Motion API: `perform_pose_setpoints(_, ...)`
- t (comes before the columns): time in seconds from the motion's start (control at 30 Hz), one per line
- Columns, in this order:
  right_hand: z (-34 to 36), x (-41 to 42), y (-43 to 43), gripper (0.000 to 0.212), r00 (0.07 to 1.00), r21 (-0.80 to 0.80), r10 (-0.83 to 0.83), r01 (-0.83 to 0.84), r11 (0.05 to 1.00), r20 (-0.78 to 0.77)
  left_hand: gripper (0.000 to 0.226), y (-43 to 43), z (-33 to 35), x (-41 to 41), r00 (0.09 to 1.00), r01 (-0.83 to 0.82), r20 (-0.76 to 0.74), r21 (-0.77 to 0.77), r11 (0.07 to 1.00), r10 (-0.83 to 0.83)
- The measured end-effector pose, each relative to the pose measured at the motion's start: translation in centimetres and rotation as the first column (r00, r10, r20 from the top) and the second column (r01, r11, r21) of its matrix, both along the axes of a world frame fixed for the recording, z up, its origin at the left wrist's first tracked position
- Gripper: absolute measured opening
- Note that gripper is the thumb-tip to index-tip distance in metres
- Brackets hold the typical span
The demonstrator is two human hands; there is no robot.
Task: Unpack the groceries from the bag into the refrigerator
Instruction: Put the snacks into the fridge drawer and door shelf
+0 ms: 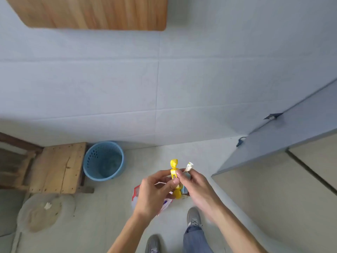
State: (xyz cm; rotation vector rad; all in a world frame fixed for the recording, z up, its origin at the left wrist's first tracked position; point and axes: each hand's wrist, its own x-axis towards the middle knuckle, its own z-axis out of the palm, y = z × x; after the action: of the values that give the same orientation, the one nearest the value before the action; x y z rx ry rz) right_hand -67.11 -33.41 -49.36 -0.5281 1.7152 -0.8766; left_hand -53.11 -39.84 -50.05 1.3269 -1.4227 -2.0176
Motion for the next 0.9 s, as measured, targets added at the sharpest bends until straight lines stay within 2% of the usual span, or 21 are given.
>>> perform_pose_setpoints(0.1, 6.5, -1.3, 3.3, 0.024, 0.989, -0.062, -0.149, 0.149, 0.987, 0.01, 0.021, 1.4, 6.4, -2.6, 0.994, 0.106, -0.011, -0.11, 0.988, -0.107)
perform_pose_setpoints(0.23, 13.1, -3.7, 8.7, 0.025, 0.951, -0.128, -0.307, 0.308, 0.943, 0.029, 0.021, 4.0, 12.5, -6.4, 0.955, 0.293, 0.036, -0.256, 0.921, -0.294)
perform_pose_setpoints(0.43, 19.9, -7.3, 18.5, 0.025, 0.819, -0.269, -0.568, 0.565, 0.78, 0.075, 0.011, 10.2, 18.1, -13.9, 0.835, 0.515, -0.018, -0.325, 0.793, -0.55)
perform_pose_setpoints(0.6, 23.6, -10.7, 29.9, 0.025, 0.647, -0.319, -0.761, 0.734, 0.6, 0.058, 0.011, 17.7, 21.9, -20.7, 0.681, 0.669, -0.05, -0.363, 0.649, -0.73)
perform_pose_setpoints(0.7, 26.5, -11.9, 37.6, 0.022, 0.579, -0.357, -0.814, 0.753, 0.554, -0.042, 0.012, 23.5, 24.2, -24.8, 0.58, 0.732, -0.06, -0.399, 0.552, -0.812)
perform_pose_setpoints(0.9, 32.5, -12.6, 50.6, 0.022, 0.384, -0.471, -0.89, 0.755, 0.456, -0.245, 0.017, 36.8, 28.3, -30.6, 0.341, 0.815, -0.099, -0.464, 0.346, -0.935)
